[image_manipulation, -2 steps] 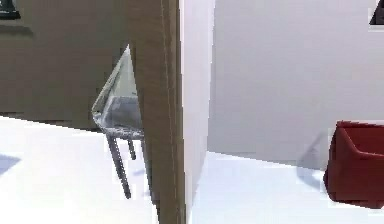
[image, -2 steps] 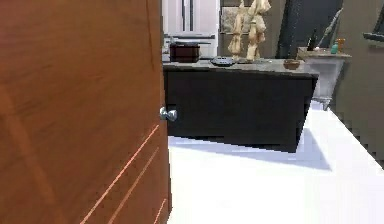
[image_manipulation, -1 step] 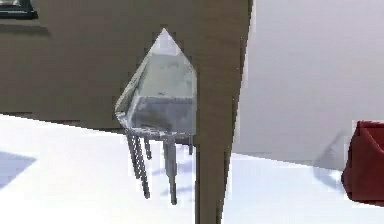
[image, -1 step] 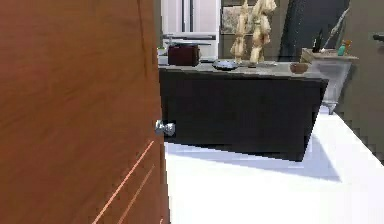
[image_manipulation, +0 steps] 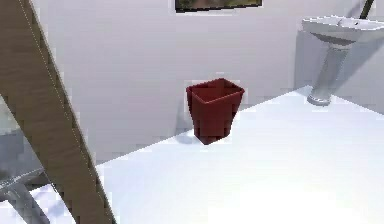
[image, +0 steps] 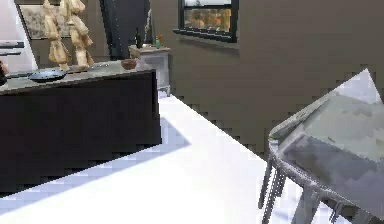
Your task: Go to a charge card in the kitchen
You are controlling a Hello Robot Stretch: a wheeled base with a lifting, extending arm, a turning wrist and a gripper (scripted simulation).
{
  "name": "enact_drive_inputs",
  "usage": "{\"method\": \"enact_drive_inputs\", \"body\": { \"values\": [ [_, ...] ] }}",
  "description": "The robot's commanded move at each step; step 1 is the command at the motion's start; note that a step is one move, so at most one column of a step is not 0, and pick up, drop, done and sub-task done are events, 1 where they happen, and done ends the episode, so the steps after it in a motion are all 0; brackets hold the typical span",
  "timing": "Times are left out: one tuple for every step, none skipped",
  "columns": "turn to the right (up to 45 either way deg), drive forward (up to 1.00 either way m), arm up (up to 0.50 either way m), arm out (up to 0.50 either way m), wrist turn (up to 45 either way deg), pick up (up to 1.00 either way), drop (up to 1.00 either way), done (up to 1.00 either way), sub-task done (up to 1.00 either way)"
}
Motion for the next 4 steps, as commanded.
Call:
{"method": "enact_drive_inputs", "body": {
  "values": [
    [18.0, 0.00, 0.00, 0.00, 0.0, 0.00, 0.00, 0.00, 0.00],
    [0.0, 0.30, 0.00, 0.00, 0.0, 0.00, 0.00, 0.00, 0.00],
    [-18.0, 0.00, 0.00, 0.00, 0.0, 0.00, 0.00, 0.00, 0.00],
    [0.0, 1.00, 0.00, 0.00, 0.0, 0.00, 0.00, 0.00, 0.00]
  ]
}}
